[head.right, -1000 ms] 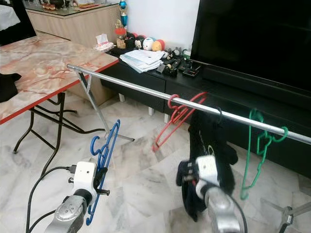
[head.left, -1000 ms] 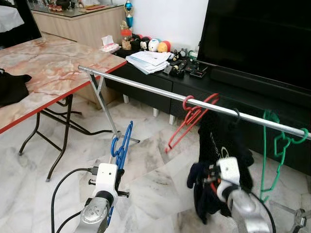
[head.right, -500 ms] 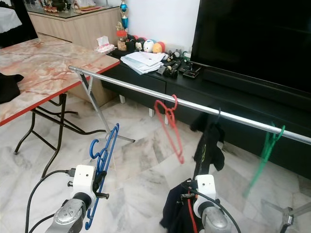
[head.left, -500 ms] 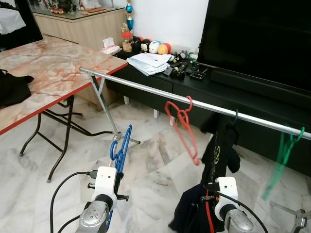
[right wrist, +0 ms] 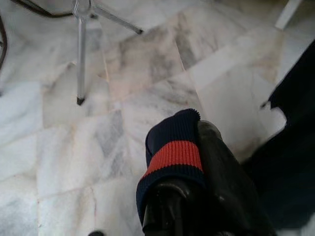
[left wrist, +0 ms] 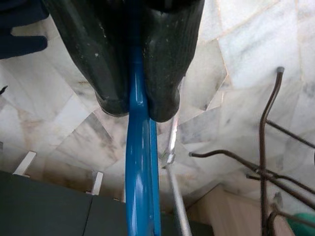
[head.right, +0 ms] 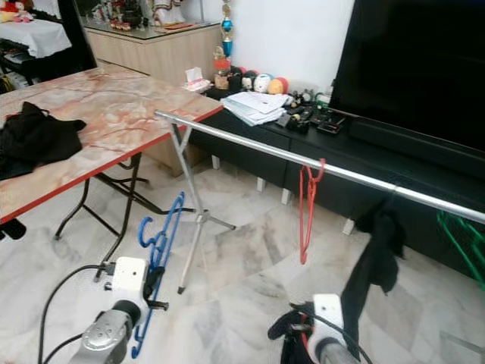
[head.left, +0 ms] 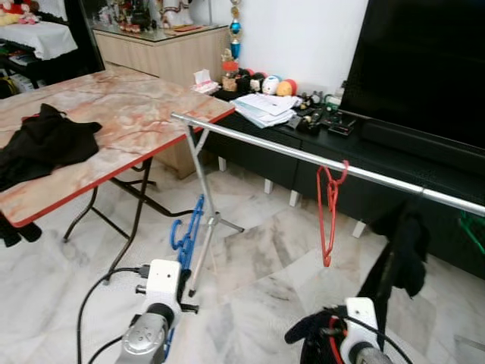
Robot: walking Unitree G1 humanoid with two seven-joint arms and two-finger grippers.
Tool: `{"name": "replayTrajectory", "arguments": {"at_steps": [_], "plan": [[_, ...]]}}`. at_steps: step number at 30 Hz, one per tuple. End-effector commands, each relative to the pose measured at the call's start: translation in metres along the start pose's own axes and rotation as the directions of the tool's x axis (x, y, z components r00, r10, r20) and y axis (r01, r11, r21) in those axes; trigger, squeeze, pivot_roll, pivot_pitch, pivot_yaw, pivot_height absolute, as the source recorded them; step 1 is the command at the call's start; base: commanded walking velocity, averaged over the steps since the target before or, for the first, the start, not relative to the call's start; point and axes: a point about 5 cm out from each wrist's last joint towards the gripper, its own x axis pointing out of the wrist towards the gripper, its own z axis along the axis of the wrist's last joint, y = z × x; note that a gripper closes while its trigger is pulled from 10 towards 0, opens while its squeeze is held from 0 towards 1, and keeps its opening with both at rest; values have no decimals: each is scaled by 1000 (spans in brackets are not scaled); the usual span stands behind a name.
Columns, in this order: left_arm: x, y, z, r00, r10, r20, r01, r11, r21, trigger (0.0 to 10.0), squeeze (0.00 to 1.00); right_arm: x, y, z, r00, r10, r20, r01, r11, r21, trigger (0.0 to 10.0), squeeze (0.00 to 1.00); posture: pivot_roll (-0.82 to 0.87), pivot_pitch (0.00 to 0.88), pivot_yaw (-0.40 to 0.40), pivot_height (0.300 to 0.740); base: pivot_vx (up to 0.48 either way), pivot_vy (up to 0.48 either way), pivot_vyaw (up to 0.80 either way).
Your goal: Hang hanger
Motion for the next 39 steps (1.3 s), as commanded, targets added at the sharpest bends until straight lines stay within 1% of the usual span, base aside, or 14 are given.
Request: {"name": "replayTrajectory", "arguments": {"at_steps": [1,4,7,8,12,17,21,26,27,30,34,39], "plan": [[0,2,1,1000,0,-4,0,1000,-15,10000,0,2,0,6,1000,-10,18,10,1000,6,10000,0,-45,0,43,740,0,341,0],[1,2,1,1000,-8,-6,8,1000,-20,10000,0,1,-1,-1,999,-30,-15,30,999,26,10000,0,-44,7,47,740,0,339,-800],[1,2,1,1000,-11,-7,11,1000,-19,10000,0,2,1,-2,999,-31,-23,32,999,28,10000,0,-45,10,49,740,0,337,-800],[0,2,1,1000,-12,-8,12,1000,-20,10000,0,2,1,-3,999,-30,-26,31,999,28,10000,0,-44,10,49,740,0,-472,-800],[0,2,1,1000,-21,-7,21,1000,-13,10000,0,3,7,-4,999,-34,-35,35,999,24,10000,0,-41,13,50,740,0,0,-800],[0,3,1,1000,-21,-8,21,1000,-10,10000,0,4,9,-3,999,-36,-35,37,999,28,10000,0,-40,16,52,740,0,0,-800],[-1,3,1,1000,-26,-5,26,1000,-15,10000,0,4,9,-3,999,-40,-34,41,999,29,10000,0,-38,16,53,740,0,0,-800],[-1,3,1,1000,-23,-7,22,1000,-12,10000,0,3,5,-2,998,-47,-31,48,998,30,10000,0,-38,17,52,740,0,0,-800],[-1,4,0,1000,-17,-12,17,1000,-22,10000,0,3,5,-1,999,-46,-28,47,999,27,10000,0,-38,17,53,740,0,0,-800],[0,5,0,1000,-10,-13,10,999,-33,10000,0,4,4,2,999,-44,-15,45,999,15,10000,0,-38,16,53,740,0,470,-800],[0,4,1,1000,-15,-11,14,1000,-24,10000,0,5,6,8,999,-35,24,34,999,26,10000,0,-38,17,54,740,0,480,0],[0,5,1,1000,-15,-12,15,1000,-24,10000,0,5,5,11,999,-26,46,25,999,23,10000,0,-38,17,55,740,0,480,0]]}}
